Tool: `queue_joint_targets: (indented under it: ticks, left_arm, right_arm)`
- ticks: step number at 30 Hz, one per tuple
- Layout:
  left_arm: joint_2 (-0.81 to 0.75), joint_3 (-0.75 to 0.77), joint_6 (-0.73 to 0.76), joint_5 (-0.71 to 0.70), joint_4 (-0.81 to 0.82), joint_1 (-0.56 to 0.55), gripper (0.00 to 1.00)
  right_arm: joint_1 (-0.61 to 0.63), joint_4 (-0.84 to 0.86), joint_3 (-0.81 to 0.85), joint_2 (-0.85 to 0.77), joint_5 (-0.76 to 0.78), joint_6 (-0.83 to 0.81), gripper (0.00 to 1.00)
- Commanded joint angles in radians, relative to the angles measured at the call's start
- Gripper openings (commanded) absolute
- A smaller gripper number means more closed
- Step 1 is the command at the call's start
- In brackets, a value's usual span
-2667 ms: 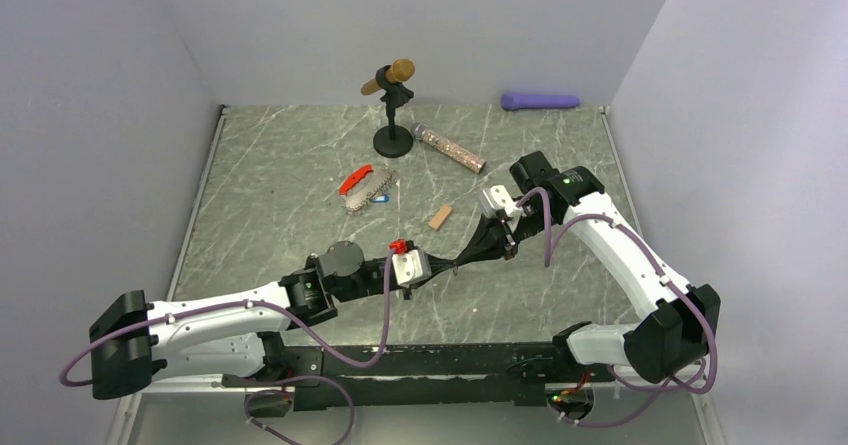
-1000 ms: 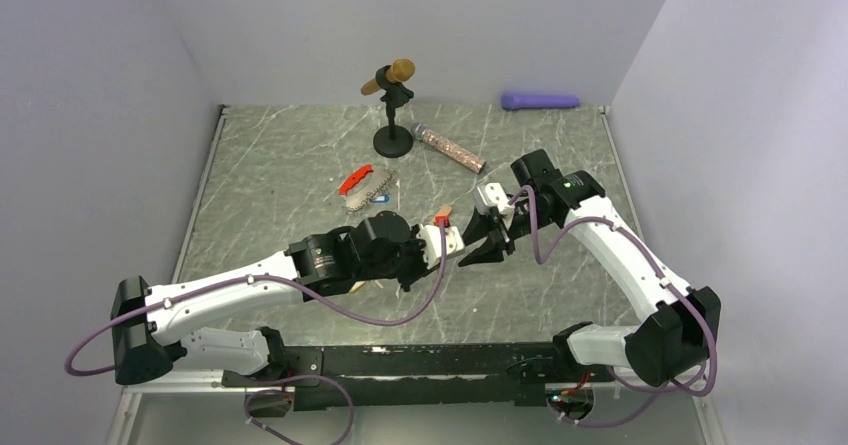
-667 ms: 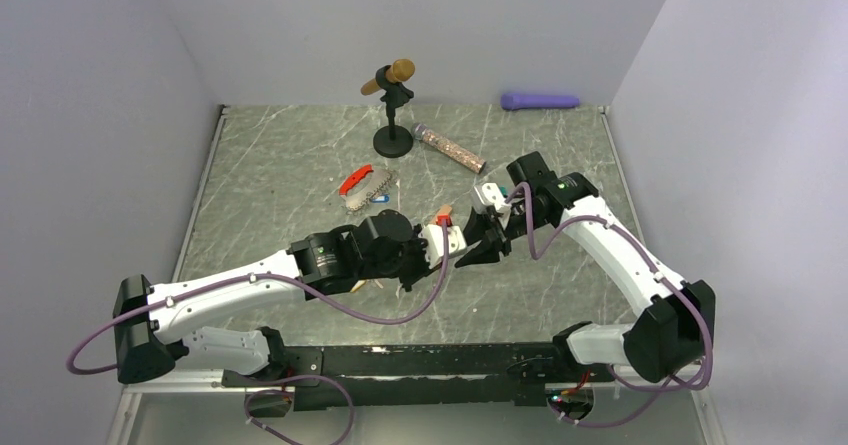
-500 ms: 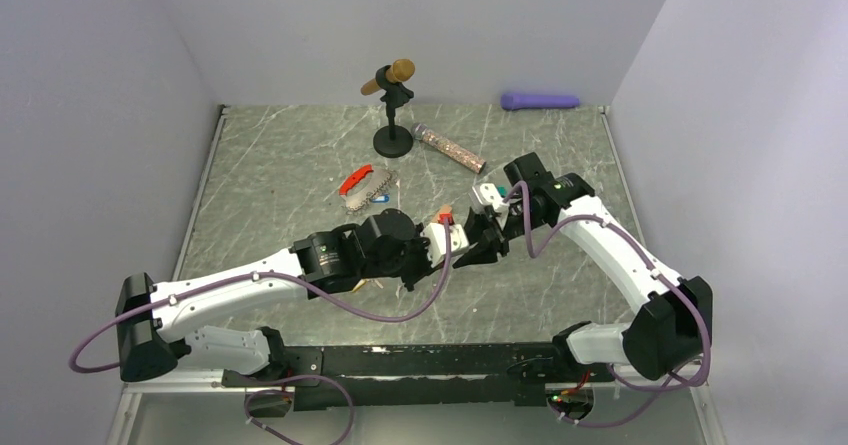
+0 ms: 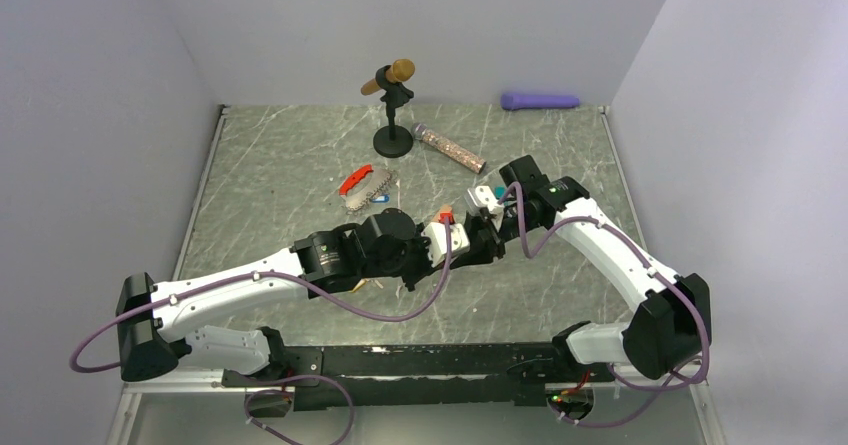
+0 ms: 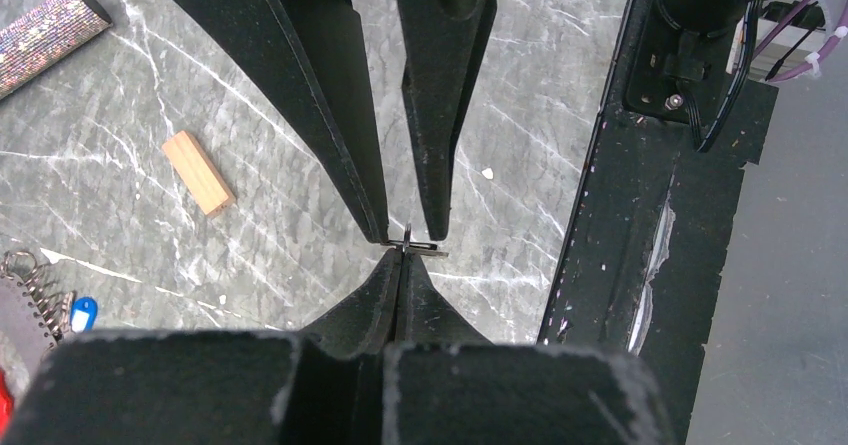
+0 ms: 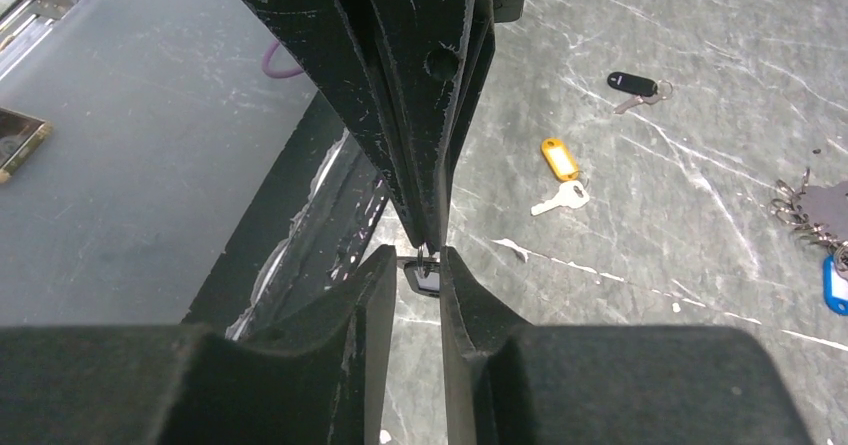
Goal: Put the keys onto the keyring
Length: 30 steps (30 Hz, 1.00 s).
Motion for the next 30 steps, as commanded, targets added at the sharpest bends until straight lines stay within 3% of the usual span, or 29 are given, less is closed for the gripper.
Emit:
queue_joint_targets:
  ticks: [1, 14, 27, 30]
  left_arm:
    - [-0.006, 0.038, -0.015, 0.009, 0.032, -0.004, 0.00]
    - [-0.011, 0.030, -0.021, 0.005, 0.039, -0.004, 0.00]
    - [-0.023, 0.020, -0.023, -0.003, 0.036, -0.003, 0.00]
    - [-0.022, 0.021, -0.023, -0.003, 0.036, -0.003, 0.00]
  right_arm:
    - [0.008, 0.045, -0.003, -0.001, -0.021, 0.009, 0.25]
    - [0.023, 0.071, -0.011, 0.003, -0.003, 0.034, 0.18]
    - [0.026, 0.092, -0.023, -0.003, 0.025, 0.050, 0.18]
    - [0.026, 0.074, -0.018, -0.003, 0.017, 0.029, 0.12]
